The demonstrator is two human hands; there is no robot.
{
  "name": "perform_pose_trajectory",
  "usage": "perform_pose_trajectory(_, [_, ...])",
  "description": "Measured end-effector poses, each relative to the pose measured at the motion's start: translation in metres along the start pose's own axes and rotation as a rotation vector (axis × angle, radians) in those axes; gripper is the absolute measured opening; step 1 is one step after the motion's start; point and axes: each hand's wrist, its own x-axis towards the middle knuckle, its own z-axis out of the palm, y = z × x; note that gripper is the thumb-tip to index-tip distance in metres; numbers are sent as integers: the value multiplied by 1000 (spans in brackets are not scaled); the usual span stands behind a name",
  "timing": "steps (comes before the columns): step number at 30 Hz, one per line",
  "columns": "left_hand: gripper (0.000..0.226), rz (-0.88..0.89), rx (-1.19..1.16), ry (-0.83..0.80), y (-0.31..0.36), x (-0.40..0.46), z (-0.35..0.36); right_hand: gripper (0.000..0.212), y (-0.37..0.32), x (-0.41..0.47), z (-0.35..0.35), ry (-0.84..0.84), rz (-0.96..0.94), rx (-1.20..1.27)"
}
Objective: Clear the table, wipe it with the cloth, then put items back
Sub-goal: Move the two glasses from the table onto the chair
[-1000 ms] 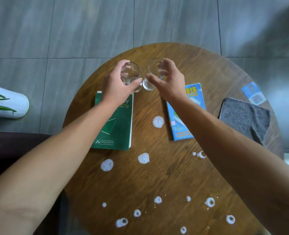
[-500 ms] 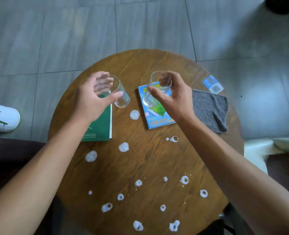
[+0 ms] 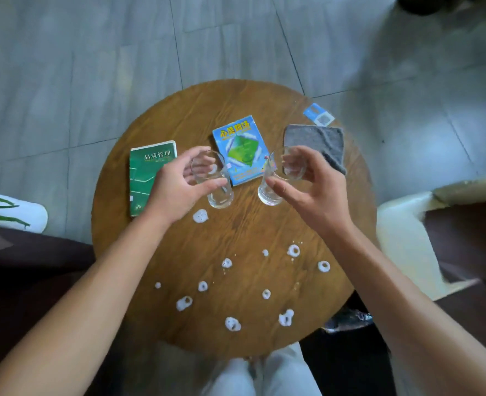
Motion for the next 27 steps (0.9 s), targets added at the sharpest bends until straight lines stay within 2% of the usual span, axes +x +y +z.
perform_pose_trajectory(4, [64,61,36,-68,3,-26,10,62,-4,-54,-5,50,41,-16])
perform_pose_trajectory(12, [74,203,103,-192,-6,-76,26,66,-14,-131,-6,93,81,-127])
perform_pose_trajectory(23, [78,222,73,-288,-9,-137,81,64,-7,-214,-58,169,210,-144])
perform_pose_trajectory(27, [72,243,96,-318,2,-163,114,66,-5,-250,-80,198,243,-128])
